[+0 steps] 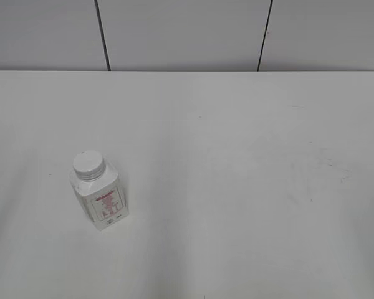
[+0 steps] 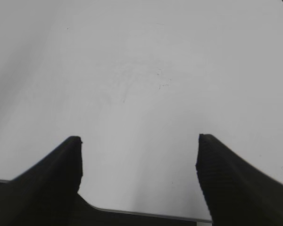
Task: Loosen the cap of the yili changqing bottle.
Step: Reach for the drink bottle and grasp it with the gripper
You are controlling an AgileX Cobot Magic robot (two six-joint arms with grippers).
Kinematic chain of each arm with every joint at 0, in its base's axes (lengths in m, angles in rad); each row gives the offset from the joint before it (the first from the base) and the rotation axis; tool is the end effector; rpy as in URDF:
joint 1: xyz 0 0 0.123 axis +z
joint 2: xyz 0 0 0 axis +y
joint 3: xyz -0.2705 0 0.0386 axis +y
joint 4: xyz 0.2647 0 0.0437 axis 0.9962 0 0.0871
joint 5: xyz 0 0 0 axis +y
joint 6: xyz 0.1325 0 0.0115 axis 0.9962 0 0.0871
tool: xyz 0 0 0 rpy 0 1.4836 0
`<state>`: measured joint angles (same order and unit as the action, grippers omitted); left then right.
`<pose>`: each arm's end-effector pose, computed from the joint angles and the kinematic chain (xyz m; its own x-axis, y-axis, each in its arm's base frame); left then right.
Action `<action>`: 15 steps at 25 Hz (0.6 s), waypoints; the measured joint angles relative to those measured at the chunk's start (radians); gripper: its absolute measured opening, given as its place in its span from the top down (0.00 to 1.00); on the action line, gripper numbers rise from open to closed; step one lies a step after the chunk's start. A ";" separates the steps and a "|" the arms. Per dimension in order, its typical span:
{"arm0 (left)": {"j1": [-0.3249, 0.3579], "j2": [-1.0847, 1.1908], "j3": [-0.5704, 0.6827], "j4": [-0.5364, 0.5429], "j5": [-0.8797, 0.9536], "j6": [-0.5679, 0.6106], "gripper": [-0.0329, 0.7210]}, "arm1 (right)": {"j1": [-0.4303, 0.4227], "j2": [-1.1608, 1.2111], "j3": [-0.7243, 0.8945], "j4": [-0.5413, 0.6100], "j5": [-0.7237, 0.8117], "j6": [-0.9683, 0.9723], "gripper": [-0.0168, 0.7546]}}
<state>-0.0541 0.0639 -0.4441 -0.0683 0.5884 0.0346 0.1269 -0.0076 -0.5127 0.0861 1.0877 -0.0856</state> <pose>0.0936 -0.0101 0.3016 -0.1215 -0.0157 -0.9925 0.0889 0.9957 -0.0266 0.0531 0.0170 0.2679 -0.4476 -0.1029 -0.8883 -0.2138 0.9769 -0.0054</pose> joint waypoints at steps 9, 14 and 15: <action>0.000 0.069 0.206 -0.016 -0.482 0.000 0.30 | 0.000 0.000 0.000 0.000 0.000 -0.001 0.21; 0.000 0.184 0.220 0.007 -0.536 0.000 0.31 | 0.000 0.000 0.000 0.000 0.000 0.000 0.21; 0.000 0.211 0.220 0.007 -0.538 0.000 0.31 | 0.000 0.000 0.000 0.000 0.000 0.000 0.21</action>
<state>-0.0541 0.2748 -0.2242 -0.0616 0.0508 0.0346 0.1269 -0.0076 -0.5127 0.0861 1.0877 -0.0855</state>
